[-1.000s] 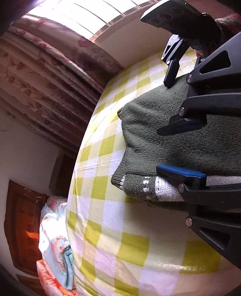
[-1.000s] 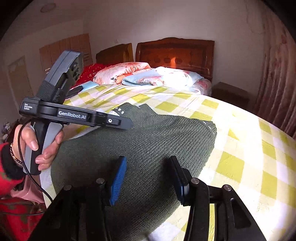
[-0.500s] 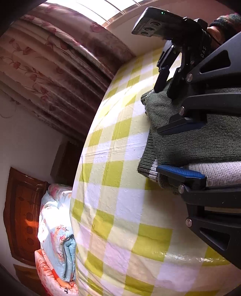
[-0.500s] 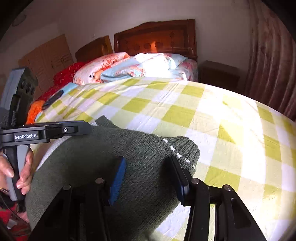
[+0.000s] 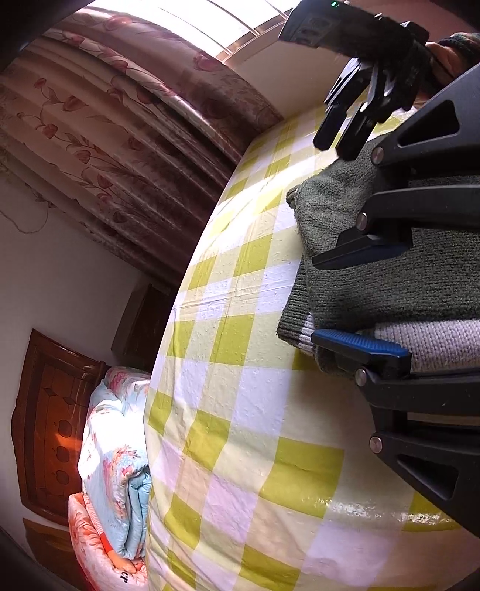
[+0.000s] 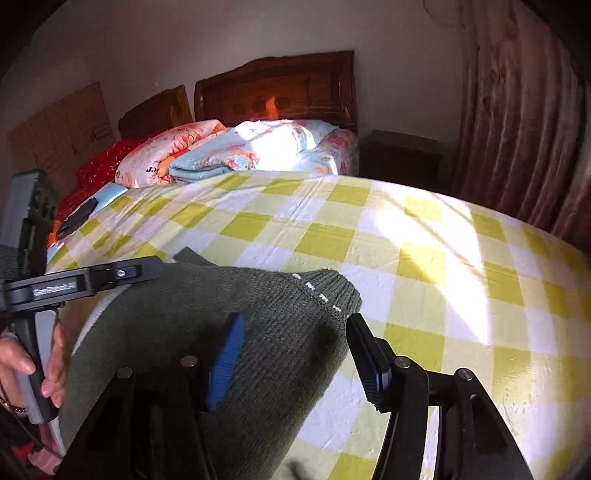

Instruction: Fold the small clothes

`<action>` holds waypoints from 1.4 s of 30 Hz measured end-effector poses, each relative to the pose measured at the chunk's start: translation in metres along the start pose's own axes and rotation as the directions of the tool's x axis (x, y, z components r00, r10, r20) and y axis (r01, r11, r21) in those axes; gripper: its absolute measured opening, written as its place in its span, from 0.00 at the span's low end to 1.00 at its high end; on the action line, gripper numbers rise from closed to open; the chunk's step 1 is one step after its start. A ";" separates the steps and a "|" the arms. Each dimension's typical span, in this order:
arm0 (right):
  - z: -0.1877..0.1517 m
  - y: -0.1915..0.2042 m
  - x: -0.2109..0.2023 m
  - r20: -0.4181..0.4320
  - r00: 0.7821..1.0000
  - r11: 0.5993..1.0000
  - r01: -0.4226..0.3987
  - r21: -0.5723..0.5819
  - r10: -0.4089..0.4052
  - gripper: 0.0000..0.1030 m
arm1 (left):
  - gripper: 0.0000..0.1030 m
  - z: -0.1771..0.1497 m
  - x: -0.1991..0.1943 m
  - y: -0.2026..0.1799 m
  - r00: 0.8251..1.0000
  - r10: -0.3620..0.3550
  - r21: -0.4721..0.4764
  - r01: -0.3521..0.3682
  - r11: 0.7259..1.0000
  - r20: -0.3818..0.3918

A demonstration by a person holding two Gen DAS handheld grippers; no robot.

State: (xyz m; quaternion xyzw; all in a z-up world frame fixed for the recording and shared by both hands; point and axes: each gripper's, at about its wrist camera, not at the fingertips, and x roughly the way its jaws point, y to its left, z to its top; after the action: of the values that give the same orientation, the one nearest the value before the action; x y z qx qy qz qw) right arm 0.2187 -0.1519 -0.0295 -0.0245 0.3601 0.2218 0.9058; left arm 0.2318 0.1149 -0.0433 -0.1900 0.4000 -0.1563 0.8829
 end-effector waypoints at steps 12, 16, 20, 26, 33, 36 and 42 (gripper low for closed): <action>-0.073 0.060 -0.067 0.062 0.998 0.983 -0.007 -0.185 0.019 1.00 | 0.33 -0.007 -0.030 -0.011 0.999 0.024 -0.036 -0.023 0.999 0.041; -0.081 0.077 -0.095 0.135 0.991 0.967 0.028 -0.253 0.007 1.00 | 0.33 -0.033 -0.078 -0.051 0.994 0.015 0.107 -0.027 0.994 0.105; -0.087 0.089 -0.104 0.159 0.987 0.960 0.049 -0.275 -0.005 1.00 | 0.34 -0.075 -0.092 -0.064 0.993 0.081 0.206 -0.098 0.974 0.091; -0.105 0.090 -0.074 0.044 0.999 0.959 0.040 -0.281 -0.029 1.00 | 0.34 -0.126 -0.083 -0.055 0.982 0.142 0.313 -0.174 0.934 0.123; -0.112 0.066 -0.069 0.019 0.999 0.989 -0.041 -0.146 0.044 1.00 | 0.35 -0.132 -0.079 -0.063 0.968 0.197 0.355 -0.240 0.904 0.153; -0.113 0.068 -0.069 0.017 0.999 0.987 -0.031 -0.157 0.034 1.00 | 0.35 -0.131 -0.080 -0.062 0.970 0.194 0.354 -0.234 0.906 0.146; -0.115 0.068 -0.072 0.004 1.000 0.988 -0.028 -0.155 0.029 1.00 | 0.35 -0.132 -0.080 -0.063 0.970 0.197 0.354 -0.237 0.905 0.145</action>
State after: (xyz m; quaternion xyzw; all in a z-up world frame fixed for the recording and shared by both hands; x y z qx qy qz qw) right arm 0.0703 -0.1417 -0.0585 -0.0887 0.3392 0.2623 0.8990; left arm 0.0724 0.0659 -0.0421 0.0168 0.3350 -0.1191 0.9345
